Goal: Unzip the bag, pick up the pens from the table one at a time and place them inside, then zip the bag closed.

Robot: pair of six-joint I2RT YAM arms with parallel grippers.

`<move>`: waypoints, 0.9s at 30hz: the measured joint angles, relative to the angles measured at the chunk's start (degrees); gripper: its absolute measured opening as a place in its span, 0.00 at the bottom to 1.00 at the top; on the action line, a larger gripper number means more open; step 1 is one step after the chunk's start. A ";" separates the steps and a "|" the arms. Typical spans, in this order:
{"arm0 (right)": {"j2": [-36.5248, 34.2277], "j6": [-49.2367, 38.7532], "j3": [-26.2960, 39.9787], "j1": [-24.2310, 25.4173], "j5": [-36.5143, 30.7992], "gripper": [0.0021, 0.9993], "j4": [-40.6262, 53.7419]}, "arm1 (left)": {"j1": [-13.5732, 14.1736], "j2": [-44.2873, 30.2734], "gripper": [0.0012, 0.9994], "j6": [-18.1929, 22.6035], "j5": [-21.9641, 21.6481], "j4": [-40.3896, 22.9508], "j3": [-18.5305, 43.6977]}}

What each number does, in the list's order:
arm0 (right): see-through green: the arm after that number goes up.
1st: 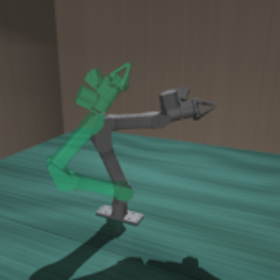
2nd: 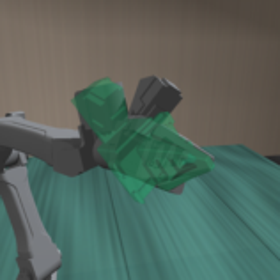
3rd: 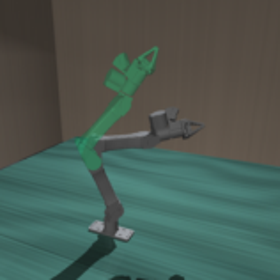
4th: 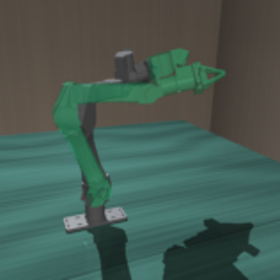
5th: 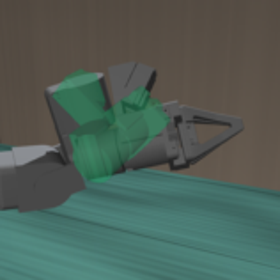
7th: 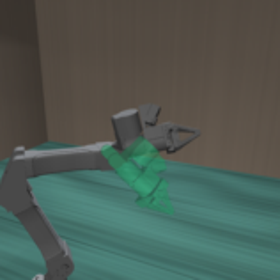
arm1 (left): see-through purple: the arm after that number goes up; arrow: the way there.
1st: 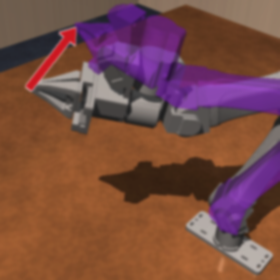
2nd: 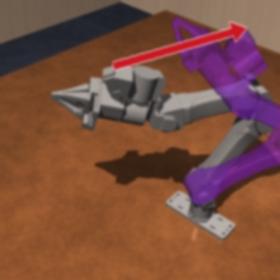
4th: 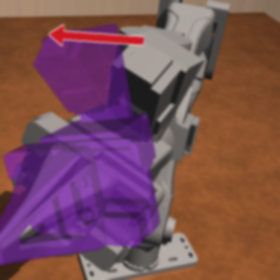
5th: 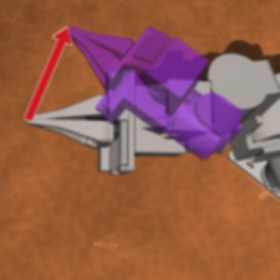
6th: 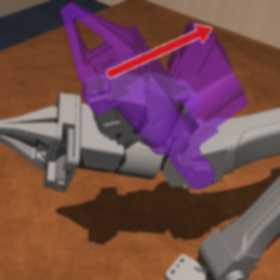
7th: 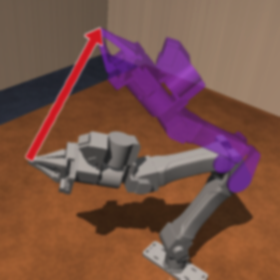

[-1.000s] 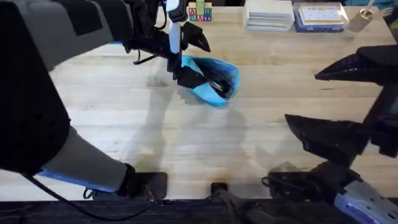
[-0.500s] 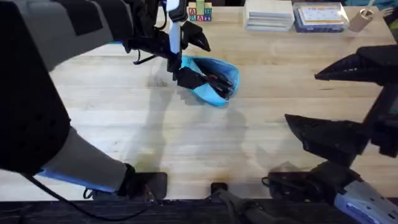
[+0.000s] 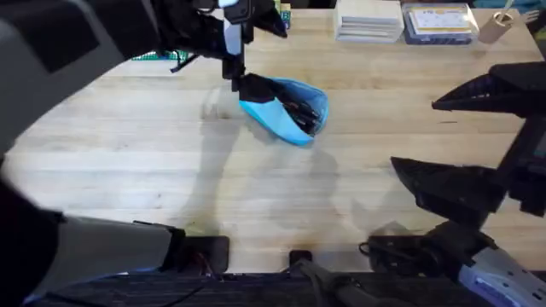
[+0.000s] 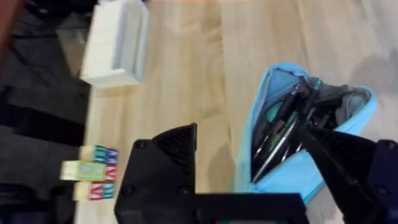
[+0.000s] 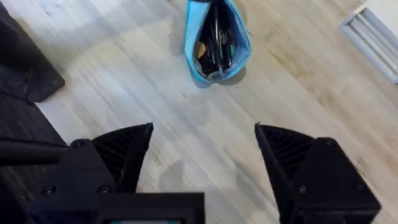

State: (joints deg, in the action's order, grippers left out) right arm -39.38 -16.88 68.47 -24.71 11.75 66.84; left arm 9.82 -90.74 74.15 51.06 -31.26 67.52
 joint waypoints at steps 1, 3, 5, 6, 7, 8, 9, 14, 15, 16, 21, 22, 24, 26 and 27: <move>0.00 0.00 0.00 0.00 0.00 1.00 0.14 | 0.00 1.41 0.99 0.00 -0.48 -0.01 0.12; 0.00 0.00 0.00 0.00 0.00 1.00 0.23 | 0.00 3.86 0.99 0.00 -1.62 -0.19 0.36; 0.00 0.00 0.00 0.00 0.00 1.00 0.26 | 0.00 5.98 0.99 0.01 -2.70 -0.92 0.56; 0.00 0.00 0.00 0.00 0.00 1.00 0.32 | 0.00 6.95 0.99 0.03 -3.26 -1.48 0.57; 0.00 0.02 0.00 0.00 0.00 1.00 0.49 | 0.00 7.92 0.99 0.00 -4.05 -2.27 0.57; 0.00 0.00 0.00 0.00 0.01 1.00 0.81 | 0.00 8.98 0.99 0.01 -4.96 -3.32 0.57; 0.00 0.00 0.00 0.00 0.01 1.00 1.19 | 0.00 9.82 0.99 0.00 -5.84 -4.30 0.57; 0.00 0.00 0.00 0.00 0.00 1.00 2.59 | 0.00 13.68 0.99 -0.04 -11.04 -9.77 0.57; 0.00 0.02 0.00 0.00 0.00 1.00 2.59 | 0.00 14.33 0.99 -0.44 -12.13 -10.46 0.57; 0.00 0.00 0.00 0.00 0.00 1.00 2.59 | 0.00 15.06 0.99 -1.21 -13.37 -11.08 0.57; 0.00 0.00 -0.01 0.00 0.00 1.00 2.59 | -0.39 19.35 0.99 -13.62 -20.02 -11.80 0.57; 0.00 0.22 0.00 0.00 0.00 1.00 2.59 | -1.48 20.51 0.99 -18.45 -21.76 -12.38 0.57; 0.00 1.26 0.00 0.00 0.00 1.00 2.59 | -2.57 21.06 0.99 -21.63 -22.71 -12.63 0.57; 0.00 2.64 0.00 0.00 0.00 1.00 2.59 | -3.77 21.31 0.99 -24.98 -23.61 -12.70 0.57; 0.00 3.46 0.00 0.00 0.02 1.00 2.59 | -4.34 21.33 0.99 -26.51 -23.92 -12.70 0.57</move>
State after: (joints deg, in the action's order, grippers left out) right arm -39.38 -13.42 68.47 -24.71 11.77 69.43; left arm 5.48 -69.41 47.64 27.14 -43.97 68.10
